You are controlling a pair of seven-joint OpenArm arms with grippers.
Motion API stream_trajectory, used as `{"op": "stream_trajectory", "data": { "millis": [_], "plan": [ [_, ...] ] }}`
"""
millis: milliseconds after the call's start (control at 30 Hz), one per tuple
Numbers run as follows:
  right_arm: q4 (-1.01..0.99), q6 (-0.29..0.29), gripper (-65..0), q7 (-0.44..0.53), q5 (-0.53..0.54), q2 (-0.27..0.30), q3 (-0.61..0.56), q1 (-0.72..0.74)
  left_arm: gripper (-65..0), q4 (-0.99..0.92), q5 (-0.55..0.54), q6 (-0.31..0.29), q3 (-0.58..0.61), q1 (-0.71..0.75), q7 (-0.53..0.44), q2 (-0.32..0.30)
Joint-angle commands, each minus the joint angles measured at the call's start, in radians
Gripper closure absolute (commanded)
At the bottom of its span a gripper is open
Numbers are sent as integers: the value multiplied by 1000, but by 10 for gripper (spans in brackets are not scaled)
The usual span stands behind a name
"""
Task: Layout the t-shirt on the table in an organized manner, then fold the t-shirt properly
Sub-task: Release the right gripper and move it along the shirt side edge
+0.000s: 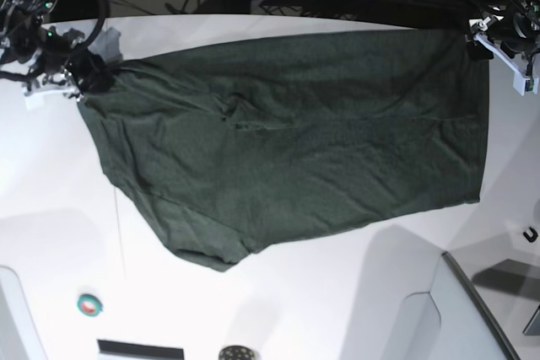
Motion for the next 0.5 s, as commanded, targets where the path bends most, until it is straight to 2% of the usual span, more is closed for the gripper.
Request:
{"op": "stream_trajectory", "data": {
  "millis": [0,67,167,300,333,367,433,467],
  "plan": [
    [31,12,-236,19,18,15,6,-6,-443,20,-2,3,-12,2,-11,-25],
    [71,10,-236,62,17,16,6,-38,-443,21,-2,3,-47,2,-11,-31],
    [155,9,-236,132,15,49,-2,-97,-441,69,-11,3,-120,0,-11,-29],
    [226,9,-236,192,15,84,-3,-127,-421,181,-11,0,-129,2,-11,0],
    [237,12,-236,198,15,87,-5,-127,-382,186,-11,-1,-129,-1,-11,8],
    [247,15,-236,200,15,90,-5,-124,-308,187,-13,-3,-120,-18,-11,14],
    [255,29,-227,200,17,95,-16,-95,-61,167,-7,-3,-81,-60,-22,23],
    [246,55,-200,200,17,108,-36,-81,0,150,-5,-3,-67,-69,-40,29]
  ]
}}
